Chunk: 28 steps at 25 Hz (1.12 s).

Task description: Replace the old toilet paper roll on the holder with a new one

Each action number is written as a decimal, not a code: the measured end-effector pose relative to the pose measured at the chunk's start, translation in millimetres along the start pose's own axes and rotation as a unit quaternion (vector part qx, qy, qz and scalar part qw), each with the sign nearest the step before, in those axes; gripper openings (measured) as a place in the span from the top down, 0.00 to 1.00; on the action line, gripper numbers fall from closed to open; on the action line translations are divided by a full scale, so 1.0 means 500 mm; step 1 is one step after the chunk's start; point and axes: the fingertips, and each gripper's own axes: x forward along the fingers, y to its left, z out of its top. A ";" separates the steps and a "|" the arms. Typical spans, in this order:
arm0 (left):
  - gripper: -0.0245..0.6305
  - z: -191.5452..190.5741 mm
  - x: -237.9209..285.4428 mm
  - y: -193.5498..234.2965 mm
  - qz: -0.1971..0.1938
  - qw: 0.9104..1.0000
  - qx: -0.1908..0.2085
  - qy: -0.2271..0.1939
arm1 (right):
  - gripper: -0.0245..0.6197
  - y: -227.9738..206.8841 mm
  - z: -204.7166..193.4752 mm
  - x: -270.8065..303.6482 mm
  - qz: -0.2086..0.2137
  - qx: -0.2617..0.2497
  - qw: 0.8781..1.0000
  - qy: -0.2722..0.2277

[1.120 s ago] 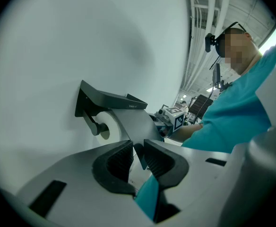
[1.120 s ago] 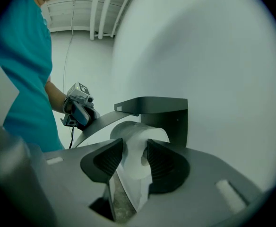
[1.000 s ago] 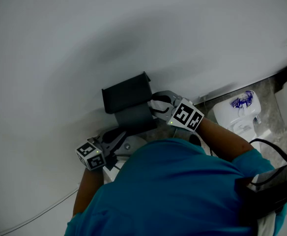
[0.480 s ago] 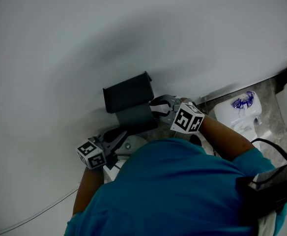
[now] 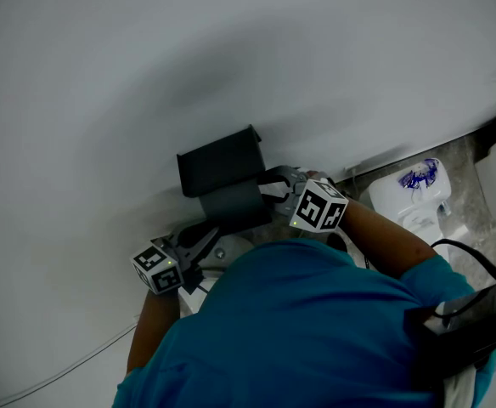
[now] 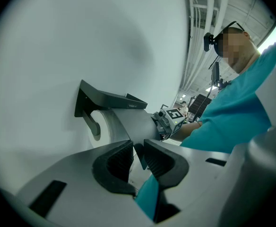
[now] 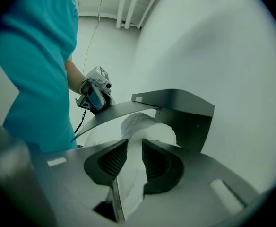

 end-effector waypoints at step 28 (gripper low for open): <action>0.86 -0.024 0.057 0.117 0.279 0.959 0.040 -0.022 | 0.81 -0.049 -0.079 -0.300 -0.036 0.084 0.996 0.001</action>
